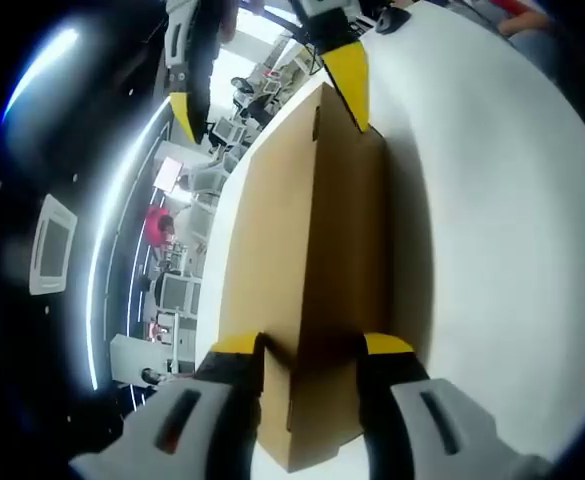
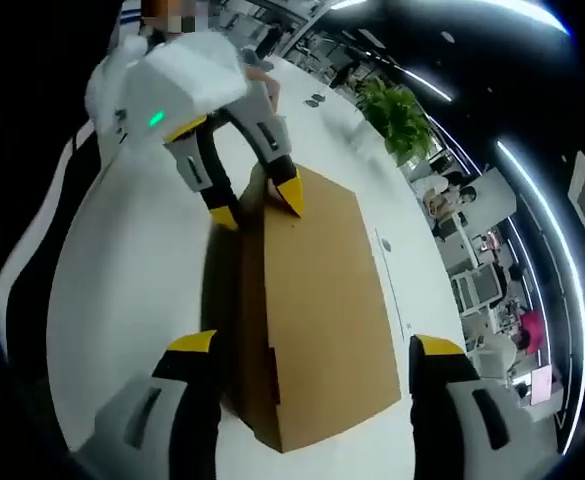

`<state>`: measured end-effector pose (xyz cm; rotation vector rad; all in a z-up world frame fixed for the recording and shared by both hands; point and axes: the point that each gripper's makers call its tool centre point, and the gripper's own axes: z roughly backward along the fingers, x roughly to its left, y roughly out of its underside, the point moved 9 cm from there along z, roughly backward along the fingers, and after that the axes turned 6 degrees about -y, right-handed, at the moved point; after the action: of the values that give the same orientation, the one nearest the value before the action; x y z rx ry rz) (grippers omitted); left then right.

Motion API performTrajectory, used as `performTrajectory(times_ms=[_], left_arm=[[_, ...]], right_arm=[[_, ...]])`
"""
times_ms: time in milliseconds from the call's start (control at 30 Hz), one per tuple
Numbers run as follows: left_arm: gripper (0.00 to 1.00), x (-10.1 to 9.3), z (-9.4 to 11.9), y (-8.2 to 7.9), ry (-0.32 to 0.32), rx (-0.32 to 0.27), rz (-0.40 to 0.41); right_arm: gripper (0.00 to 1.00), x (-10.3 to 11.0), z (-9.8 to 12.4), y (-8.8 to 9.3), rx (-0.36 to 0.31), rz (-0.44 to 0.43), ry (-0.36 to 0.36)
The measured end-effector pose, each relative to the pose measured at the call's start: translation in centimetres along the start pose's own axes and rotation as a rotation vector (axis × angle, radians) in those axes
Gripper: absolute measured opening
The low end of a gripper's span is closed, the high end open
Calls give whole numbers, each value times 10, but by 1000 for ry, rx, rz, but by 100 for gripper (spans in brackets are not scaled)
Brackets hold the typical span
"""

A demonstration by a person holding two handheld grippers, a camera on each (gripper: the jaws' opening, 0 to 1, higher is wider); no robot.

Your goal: Operate the shoe box by opening the lid, removing the specified soft item, and placing it in the target area until the item is outside and the box remains undamaged.

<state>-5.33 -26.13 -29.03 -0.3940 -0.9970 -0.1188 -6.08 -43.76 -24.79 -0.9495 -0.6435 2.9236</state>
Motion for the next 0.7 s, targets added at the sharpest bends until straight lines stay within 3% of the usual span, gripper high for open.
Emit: performTrajectory(times_ms=[300, 433, 700], left_arm=[[37, 0, 0, 1, 2, -7, 0], [37, 0, 0, 1, 8, -5, 1], [36, 1, 0, 2, 19, -17, -14]], right_arm=[[66, 7, -13, -2, 57, 113, 100], [61, 13, -25, -4, 52, 121, 94], [59, 12, -26, -6, 55, 147, 109]])
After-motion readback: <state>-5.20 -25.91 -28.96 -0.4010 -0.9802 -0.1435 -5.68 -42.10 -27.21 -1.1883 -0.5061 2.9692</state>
